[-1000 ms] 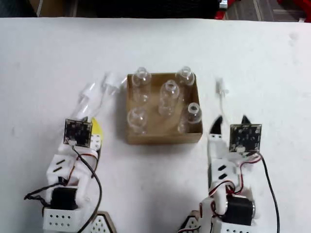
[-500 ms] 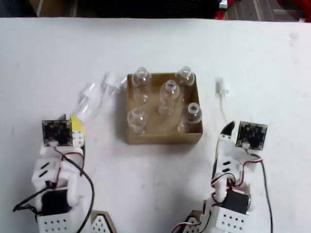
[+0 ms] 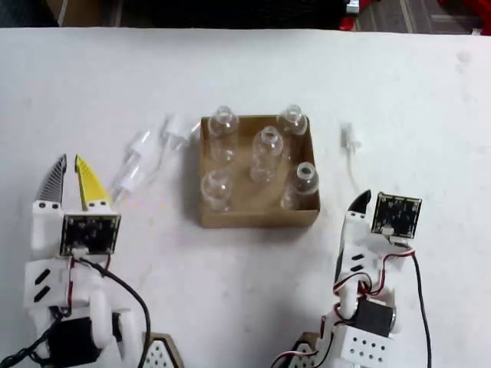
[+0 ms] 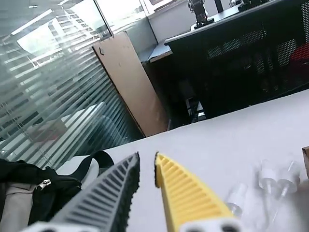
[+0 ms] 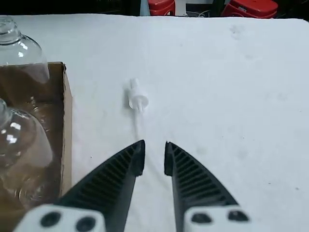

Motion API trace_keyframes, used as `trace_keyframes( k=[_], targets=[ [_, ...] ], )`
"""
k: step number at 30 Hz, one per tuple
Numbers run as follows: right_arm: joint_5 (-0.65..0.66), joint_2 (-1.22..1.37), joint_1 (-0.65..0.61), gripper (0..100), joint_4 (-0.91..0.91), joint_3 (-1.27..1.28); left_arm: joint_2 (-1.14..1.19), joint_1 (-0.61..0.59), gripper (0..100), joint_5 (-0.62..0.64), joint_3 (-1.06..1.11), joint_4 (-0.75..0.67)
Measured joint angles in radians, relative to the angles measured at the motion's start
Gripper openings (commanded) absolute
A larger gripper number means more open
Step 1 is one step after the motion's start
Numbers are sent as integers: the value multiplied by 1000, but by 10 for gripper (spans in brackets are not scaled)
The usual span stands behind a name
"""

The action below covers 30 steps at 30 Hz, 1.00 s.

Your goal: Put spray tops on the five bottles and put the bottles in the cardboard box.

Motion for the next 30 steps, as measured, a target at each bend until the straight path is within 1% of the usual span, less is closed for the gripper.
trace_keyframes(
  k=[4,8,10,16,20,27,30],
  targets=[
    [0,0,8,56,0,0,37,0,61,-5,-81,68],
    [0,0,8,56,0,0,253,0,61,18,-247,138],
    [0,0,8,56,0,0,419,18,61,20,-374,195],
    [0,0,8,56,0,0,1022,121,61,18,-848,466],
    [0,0,8,56,0,0,1373,157,61,-20,-1148,615],
    [0,0,8,56,0,0,1890,157,62,-91,-1565,746],
    [0,0,8,56,0,0,2087,161,102,-101,-1712,798]
  ],
)
